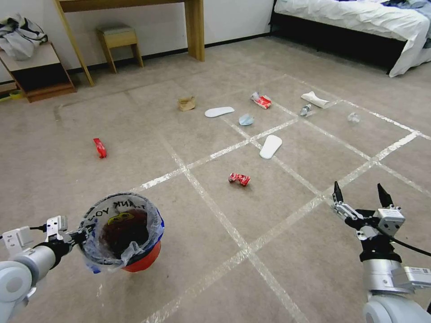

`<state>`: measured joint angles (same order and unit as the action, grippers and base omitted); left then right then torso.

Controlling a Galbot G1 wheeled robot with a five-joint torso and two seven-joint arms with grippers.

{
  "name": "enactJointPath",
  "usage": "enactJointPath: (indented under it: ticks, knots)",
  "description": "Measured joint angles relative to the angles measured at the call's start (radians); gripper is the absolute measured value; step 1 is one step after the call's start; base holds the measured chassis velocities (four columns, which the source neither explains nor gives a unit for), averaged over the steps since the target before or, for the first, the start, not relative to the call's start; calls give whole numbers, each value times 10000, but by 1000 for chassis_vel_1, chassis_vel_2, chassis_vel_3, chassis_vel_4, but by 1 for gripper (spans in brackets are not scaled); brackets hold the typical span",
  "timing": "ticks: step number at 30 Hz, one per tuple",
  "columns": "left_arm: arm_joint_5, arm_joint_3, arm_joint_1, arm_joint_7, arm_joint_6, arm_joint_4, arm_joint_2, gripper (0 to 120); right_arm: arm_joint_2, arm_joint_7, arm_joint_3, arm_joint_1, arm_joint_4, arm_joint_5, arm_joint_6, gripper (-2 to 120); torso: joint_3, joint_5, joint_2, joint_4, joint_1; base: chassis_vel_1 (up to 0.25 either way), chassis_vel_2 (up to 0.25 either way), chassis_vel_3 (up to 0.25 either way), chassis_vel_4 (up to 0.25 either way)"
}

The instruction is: Pick up the trash bin and place the garbage on the floor into it.

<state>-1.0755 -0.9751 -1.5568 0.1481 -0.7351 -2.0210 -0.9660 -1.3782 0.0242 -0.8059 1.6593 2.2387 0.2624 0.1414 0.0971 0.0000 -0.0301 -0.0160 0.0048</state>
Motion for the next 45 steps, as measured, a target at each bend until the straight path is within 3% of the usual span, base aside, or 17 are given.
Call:
enactJointPath:
  ticks: [36, 45]
  knots:
    - [-5, -27, 34, 40, -3, 52, -42, 1, 154, 26, 94, -195, -131, 76, -142, 100, 1, 2, 1, 0, 1, -200, 208, 208, -205]
    - [49, -27, -71, 14, -3, 46, -51, 1, 88, -154, 118, -188, -126, -18, 157, 100, 0, 0, 0, 0, 1, -94, 108, 101, -88]
